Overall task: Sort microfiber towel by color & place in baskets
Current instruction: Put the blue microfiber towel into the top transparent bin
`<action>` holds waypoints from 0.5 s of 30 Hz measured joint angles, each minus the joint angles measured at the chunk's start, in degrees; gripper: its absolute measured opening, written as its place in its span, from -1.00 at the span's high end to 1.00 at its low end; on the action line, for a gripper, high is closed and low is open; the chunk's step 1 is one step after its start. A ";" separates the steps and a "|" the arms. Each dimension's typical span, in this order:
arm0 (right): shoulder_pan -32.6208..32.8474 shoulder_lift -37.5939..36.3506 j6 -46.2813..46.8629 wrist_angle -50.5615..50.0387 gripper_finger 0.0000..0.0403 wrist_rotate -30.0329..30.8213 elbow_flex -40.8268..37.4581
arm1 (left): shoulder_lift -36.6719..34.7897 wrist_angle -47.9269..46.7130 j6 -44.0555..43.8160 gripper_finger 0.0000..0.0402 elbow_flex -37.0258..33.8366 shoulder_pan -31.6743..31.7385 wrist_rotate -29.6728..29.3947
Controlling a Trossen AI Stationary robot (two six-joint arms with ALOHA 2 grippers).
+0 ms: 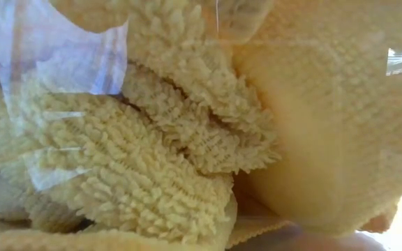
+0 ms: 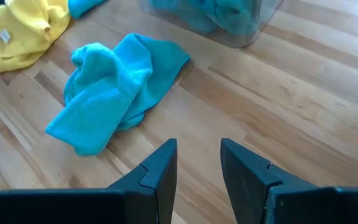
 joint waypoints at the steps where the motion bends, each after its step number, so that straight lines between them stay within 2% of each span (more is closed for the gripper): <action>1: 0.00 0.00 0.05 0.02 0.42 0.45 0.00 | 0.52 1.15 1.19 1.00 0.55 1.05 0.86; 8: 0.00 0.00 0.16 0.35 0.42 0.72 0.00 | 7.98 2.76 6.07 1.00 5.55 7.35 5.11; 15: 0.00 0.00 1.35 0.36 0.42 0.84 0.00 | 17.91 3.45 3.00 1.00 11.76 11.37 4.88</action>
